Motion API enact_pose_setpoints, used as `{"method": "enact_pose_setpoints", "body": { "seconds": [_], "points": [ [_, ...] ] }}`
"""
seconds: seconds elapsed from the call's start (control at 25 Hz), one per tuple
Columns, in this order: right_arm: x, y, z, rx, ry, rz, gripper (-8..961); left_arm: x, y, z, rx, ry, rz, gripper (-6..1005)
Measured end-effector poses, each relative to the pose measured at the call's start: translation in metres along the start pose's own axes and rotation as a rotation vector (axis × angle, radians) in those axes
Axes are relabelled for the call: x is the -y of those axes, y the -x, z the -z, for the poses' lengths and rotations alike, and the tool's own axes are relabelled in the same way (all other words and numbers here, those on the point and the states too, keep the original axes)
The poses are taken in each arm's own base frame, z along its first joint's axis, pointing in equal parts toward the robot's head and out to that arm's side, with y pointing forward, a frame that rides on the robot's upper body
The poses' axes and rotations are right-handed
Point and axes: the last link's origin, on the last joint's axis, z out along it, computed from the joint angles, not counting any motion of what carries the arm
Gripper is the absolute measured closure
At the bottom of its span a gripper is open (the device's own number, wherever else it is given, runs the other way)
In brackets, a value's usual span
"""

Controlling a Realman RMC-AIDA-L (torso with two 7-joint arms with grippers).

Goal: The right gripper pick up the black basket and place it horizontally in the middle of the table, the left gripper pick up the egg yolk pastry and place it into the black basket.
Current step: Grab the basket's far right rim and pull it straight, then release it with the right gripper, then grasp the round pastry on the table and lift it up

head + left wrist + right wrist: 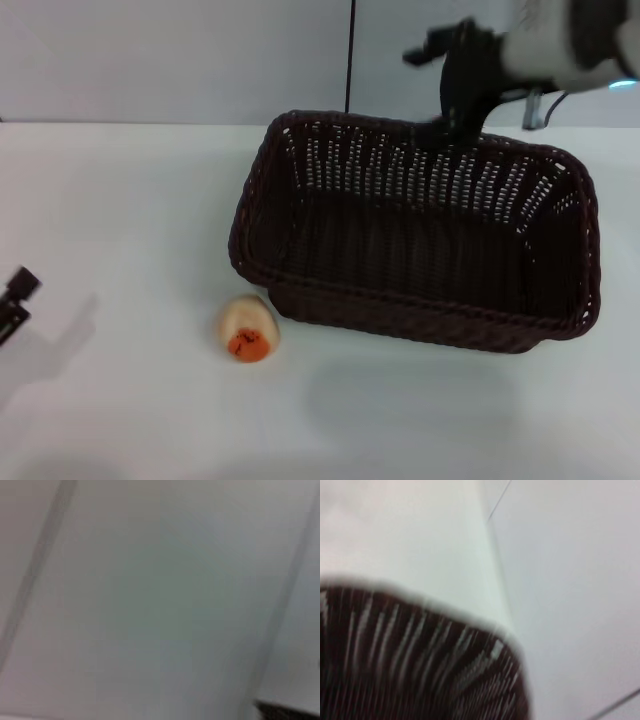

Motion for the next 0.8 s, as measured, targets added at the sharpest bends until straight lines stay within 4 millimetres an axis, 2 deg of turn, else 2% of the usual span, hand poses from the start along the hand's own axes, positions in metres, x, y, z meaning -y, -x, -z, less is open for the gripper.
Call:
{"method": "enact_pose_setpoints", "body": {
  "seconds": [0.16, 0.24, 0.48, 0.52, 0.56, 0.6, 0.8],
  "points": [
    [-0.007, 0.004, 0.053, 0.239, -0.130, -0.176, 148, 0.001, -0.008, -0.010, 0.182, 0.179, -0.016, 168],
    [-0.019, -0.004, 0.077, 0.326, -0.178, -0.273, 127, -0.002, -0.006, -0.016, 0.249, 0.246, -0.045, 168],
    [-0.056, -0.051, 0.128, 0.551, -0.268, -0.570, 127, -0.009, 0.008, -0.028, 0.344, 0.327, -0.127, 168],
    [-0.063, -0.061, 0.135, 0.595, -0.275, -0.612, 127, -0.010, 0.011, -0.030, 0.350, 0.329, -0.141, 168],
    [-0.075, -0.078, 0.148, 0.684, -0.301, -0.674, 127, -0.011, 0.012, -0.032, 0.347, 0.332, -0.149, 168],
    [-0.075, -0.078, 0.148, 0.684, -0.301, -0.674, 127, -0.012, 0.014, -0.034, 0.343, 0.334, -0.158, 168],
    [-0.109, -0.120, 0.181, 0.934, -0.424, -0.767, 127, -0.020, 0.027, -0.043, 0.320, 0.338, -0.198, 169]
  ]
}}
